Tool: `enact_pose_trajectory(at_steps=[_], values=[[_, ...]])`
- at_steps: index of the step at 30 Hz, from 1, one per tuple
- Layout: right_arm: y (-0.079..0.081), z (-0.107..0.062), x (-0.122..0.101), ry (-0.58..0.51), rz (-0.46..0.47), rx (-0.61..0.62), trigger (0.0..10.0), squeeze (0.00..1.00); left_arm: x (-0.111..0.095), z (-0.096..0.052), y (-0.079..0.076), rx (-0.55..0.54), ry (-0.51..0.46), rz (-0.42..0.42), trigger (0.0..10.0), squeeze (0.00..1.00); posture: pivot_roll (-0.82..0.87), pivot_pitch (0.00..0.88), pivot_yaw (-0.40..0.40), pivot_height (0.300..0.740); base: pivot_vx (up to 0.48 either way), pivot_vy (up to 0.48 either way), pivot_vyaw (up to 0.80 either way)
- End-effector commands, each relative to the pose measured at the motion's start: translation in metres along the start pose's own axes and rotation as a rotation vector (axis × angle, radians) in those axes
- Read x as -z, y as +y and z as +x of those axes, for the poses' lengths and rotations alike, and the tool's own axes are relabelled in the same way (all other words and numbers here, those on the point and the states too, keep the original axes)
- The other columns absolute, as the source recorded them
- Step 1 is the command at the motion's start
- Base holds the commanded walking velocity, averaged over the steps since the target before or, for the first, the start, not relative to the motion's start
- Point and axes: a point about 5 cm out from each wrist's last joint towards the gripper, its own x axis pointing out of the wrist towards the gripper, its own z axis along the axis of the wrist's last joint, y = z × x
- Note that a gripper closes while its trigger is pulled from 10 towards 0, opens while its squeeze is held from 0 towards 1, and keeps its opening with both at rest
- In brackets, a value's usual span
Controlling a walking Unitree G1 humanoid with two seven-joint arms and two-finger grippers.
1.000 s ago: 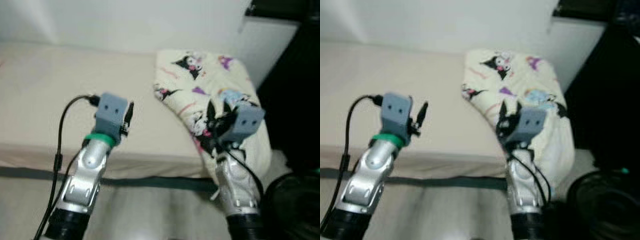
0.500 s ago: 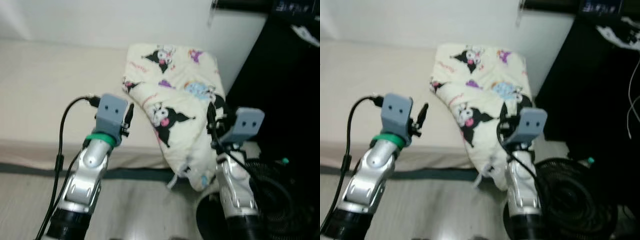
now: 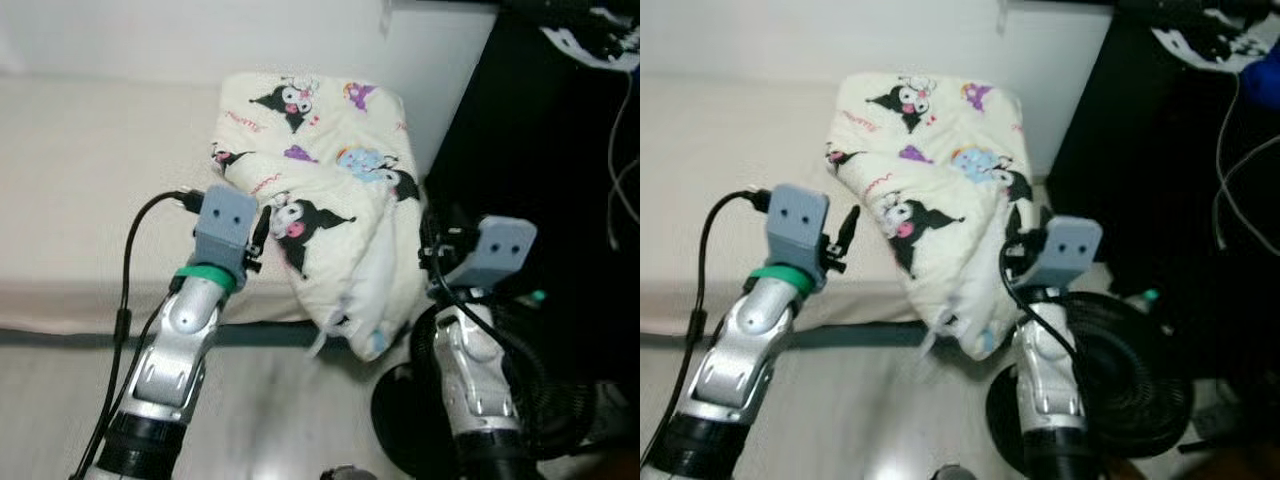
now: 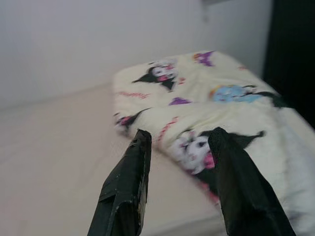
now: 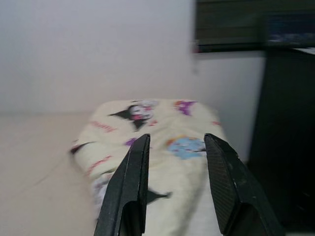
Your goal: Clean up the room
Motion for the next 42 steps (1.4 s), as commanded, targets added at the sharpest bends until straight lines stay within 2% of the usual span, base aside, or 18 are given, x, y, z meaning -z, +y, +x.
enact_pose_trajectory(at_steps=[1,10,42], values=[[-0.0012,-0.0009,0.0018,0.010,-0.003,0.005,10.0,0.00,0.0023,-0.0013,-0.0020,0.007,0.010,-0.002,10.0,0.00,-0.03,0.005,0.032,0.740,0.000,0.000,0.00],[-0.0010,-0.0015,0.0018,0.007,-0.003,0.001,10.0,0.00,-0.0019,-0.0013,-0.0020,0.002,-0.036,0.019,10.0,0.00,-0.04,0.005,0.032,0.740,0.095,0.000,0.00],[-0.0016,-0.0017,0.0025,0.011,-0.010,-0.001,10.0,0.00,-0.0016,-0.0004,-0.0014,0.002,-0.045,0.022,10.0,0.00,-0.04,0.000,0.033,0.740,0.371,0.000,0.00]])
